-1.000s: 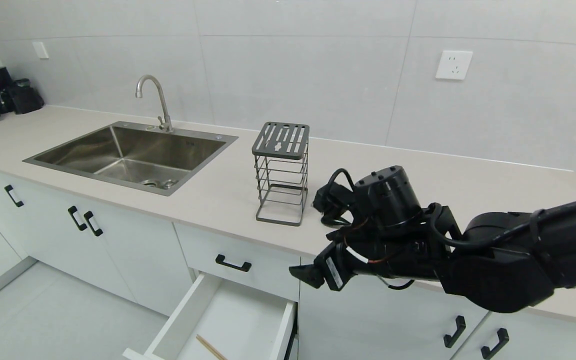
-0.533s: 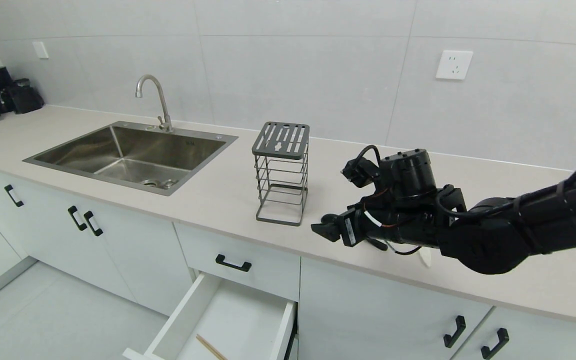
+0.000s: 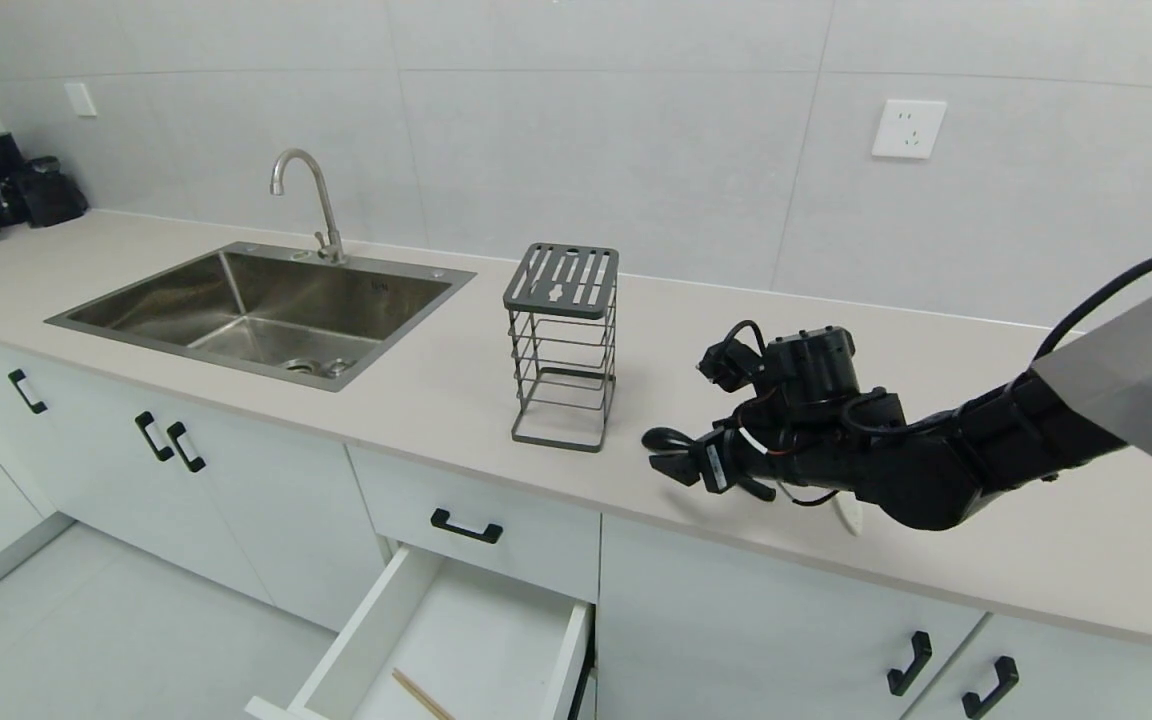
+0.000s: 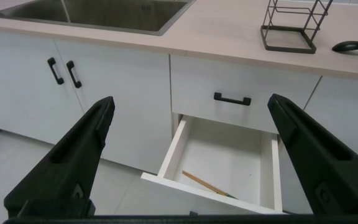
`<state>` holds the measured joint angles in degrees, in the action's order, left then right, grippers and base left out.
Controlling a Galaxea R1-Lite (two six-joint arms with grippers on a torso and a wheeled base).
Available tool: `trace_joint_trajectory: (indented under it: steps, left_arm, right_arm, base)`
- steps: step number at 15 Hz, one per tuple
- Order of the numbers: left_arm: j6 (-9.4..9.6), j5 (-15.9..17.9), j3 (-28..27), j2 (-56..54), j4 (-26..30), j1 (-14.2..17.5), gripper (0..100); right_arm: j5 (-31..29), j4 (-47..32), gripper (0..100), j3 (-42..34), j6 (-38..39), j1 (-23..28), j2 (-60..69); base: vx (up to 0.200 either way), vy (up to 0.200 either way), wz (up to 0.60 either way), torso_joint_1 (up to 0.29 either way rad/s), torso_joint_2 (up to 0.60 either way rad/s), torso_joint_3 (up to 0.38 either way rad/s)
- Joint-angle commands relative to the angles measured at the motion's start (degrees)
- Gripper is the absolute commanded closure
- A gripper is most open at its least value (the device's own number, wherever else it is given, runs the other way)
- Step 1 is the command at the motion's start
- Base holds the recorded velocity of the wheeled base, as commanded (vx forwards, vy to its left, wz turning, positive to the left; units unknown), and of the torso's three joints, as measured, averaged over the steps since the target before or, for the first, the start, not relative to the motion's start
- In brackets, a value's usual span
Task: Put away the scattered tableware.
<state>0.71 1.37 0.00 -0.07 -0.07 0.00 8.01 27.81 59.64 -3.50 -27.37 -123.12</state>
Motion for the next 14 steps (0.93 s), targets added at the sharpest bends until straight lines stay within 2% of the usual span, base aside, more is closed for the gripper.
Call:
trace_joint_trajectory:
  steps: [1,14]
  left_arm:
    - [0.00,-0.05,0.00,0.07,-0.01,0.00,0]
    - [0.00,0.04,0.00,0.07,-0.01,0.00,0]
  right_arm:
    - [-0.27,-0.03,0,-0.05,-0.02,0.12,-2.65]
    - [-1.68,0.14,0,5.40,0.33,1.97,-8.71]
  base:
    - [0.000,0.000,0.00,0.000,0.00,0.000]
    - [0.000,0.000,0.00,0.000,0.00,0.000]
